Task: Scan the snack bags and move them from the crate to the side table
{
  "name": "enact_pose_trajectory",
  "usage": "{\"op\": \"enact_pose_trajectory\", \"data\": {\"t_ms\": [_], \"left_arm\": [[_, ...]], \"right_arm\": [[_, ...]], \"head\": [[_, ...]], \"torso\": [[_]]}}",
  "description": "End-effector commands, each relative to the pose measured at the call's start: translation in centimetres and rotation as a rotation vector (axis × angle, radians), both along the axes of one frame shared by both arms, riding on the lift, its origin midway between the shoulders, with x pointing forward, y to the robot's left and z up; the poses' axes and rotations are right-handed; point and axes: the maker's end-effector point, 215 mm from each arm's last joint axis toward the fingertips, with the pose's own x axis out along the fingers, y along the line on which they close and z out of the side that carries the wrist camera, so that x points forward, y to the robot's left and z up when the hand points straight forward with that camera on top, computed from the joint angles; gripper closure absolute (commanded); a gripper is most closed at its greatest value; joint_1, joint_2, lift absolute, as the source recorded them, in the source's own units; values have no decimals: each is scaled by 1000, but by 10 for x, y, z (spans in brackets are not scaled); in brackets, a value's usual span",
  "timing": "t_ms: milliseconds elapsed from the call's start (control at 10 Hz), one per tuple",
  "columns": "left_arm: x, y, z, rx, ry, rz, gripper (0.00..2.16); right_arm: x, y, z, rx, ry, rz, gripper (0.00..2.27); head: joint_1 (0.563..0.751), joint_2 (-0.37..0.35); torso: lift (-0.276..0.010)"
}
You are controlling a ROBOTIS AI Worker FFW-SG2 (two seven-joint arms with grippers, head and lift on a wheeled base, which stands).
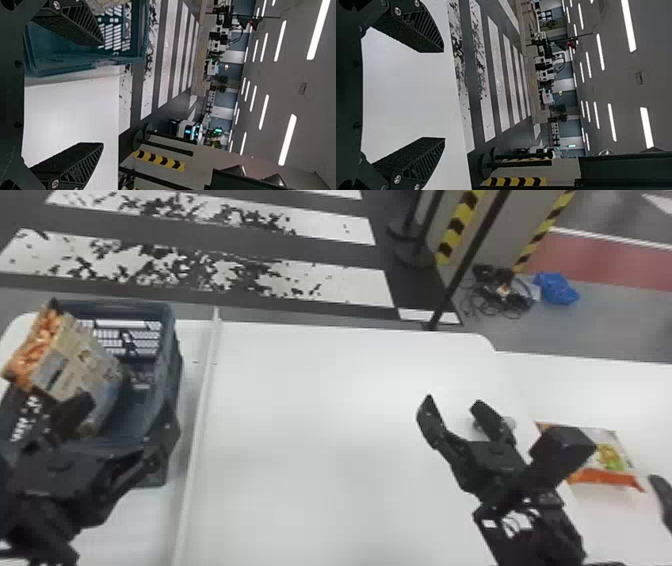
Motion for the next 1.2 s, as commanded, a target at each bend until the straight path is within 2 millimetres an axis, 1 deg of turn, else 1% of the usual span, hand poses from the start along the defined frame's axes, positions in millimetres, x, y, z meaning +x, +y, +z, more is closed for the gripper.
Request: {"op": "enact_pose_trajectory", "data": {"t_ms": [0,100,200,400,600,800,1000,1100], "left_arm": [[11,43,14,-2,-24,68,93],[14,69,14,-13,-24,111,93],[15,89,13,-19,-22,140,93],[16,118,6,-19,-11,185,93],[20,144,-4,-21,1,226,93],[31,156,-13,-31,11,248,100],[53,162,-24,-28,65,248,100],[62,168,-24,-30,65,260,100]], "right_arm": [[0,-3,-2,-5,5,2,147],[1,-4,1,-7,1,4,147],[1,-5,0,-8,4,4,147],[2,-5,-7,2,19,3,147],[2,-11,-9,0,22,-4,144],[2,-14,-9,-1,22,-9,140],[3,-20,-5,-3,15,-15,137],[6,-20,-2,-8,9,-9,137]], "head": [[695,-173],[695,-133],[695,-96],[695,-46],[695,-3],[695,20],[695,35],[695,35]], "torso": [[-87],[-87],[-87],[-87],[-87],[-87],[-87],[-87]]}}
